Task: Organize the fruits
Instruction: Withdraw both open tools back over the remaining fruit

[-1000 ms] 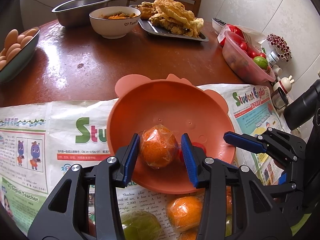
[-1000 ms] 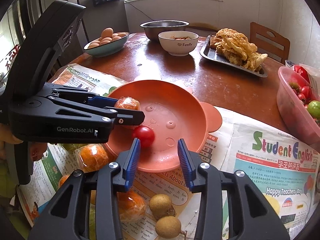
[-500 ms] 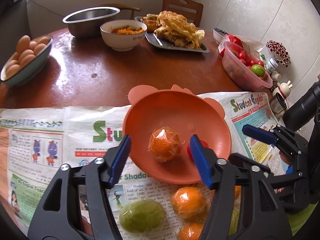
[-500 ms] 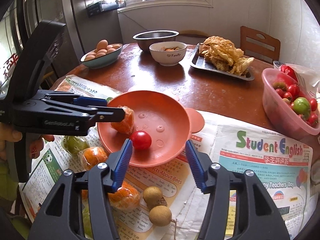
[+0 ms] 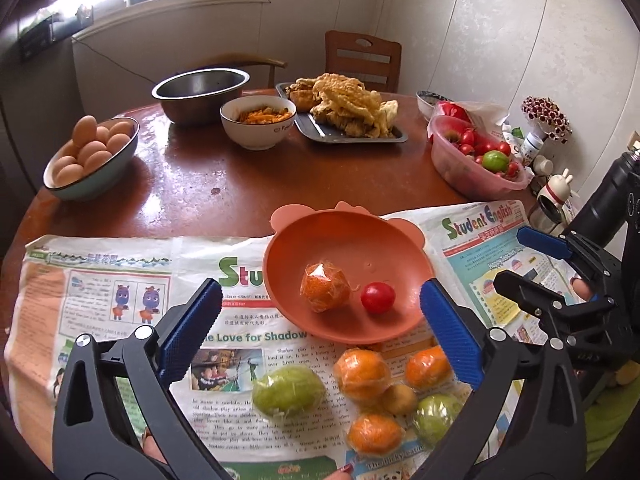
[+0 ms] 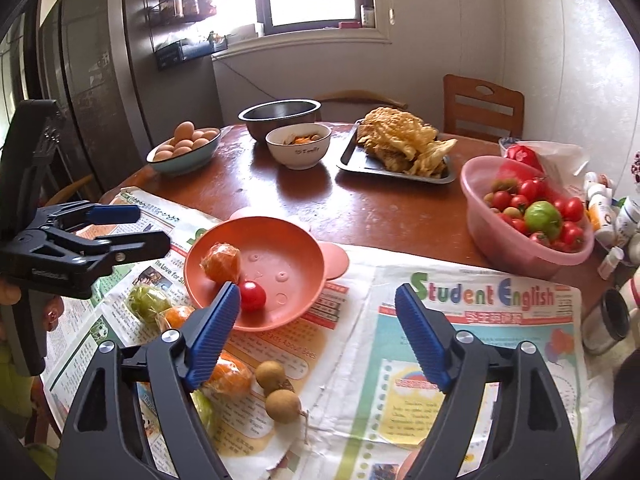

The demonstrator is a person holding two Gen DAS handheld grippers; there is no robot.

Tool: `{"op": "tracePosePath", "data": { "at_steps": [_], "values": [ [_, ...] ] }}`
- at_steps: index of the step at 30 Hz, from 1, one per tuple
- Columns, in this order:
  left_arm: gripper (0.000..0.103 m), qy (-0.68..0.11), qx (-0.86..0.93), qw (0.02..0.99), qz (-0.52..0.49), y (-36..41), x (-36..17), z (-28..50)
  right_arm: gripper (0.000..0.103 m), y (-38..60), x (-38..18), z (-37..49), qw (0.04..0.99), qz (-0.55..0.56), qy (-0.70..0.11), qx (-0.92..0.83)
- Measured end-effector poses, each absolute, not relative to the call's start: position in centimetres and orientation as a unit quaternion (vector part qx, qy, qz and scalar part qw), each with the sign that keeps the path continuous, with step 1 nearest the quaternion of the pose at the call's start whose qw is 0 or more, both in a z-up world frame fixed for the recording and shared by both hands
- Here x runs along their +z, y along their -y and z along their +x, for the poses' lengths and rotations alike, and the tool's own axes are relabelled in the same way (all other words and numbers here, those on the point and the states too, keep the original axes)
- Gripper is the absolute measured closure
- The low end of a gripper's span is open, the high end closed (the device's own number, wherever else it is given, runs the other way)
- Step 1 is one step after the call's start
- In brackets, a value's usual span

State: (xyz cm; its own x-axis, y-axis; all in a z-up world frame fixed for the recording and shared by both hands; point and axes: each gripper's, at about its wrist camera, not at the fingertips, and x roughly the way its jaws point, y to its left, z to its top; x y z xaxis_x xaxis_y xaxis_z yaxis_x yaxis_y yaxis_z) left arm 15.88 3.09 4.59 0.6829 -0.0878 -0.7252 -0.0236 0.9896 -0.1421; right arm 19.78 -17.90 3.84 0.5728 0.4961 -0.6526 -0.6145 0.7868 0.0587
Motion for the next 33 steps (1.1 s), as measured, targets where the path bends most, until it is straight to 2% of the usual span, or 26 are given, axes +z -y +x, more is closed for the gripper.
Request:
{"op": "tracePosePath", "data": {
  "at_steps": [12,33],
  "values": [
    [0.01,-0.396,-0.023,0.915,-0.073,-2.4,4.5,12.9,0.018,18.7,3.4,17.6,0.879,-0.096,-0.344,0.316],
    [0.01,-0.442,-0.034,0.895,-0.054,-1.0,0.2,8.7,0.016,18.8,1.1,14.7,0.866,-0.11,-0.367,0.322]
  ]
}}
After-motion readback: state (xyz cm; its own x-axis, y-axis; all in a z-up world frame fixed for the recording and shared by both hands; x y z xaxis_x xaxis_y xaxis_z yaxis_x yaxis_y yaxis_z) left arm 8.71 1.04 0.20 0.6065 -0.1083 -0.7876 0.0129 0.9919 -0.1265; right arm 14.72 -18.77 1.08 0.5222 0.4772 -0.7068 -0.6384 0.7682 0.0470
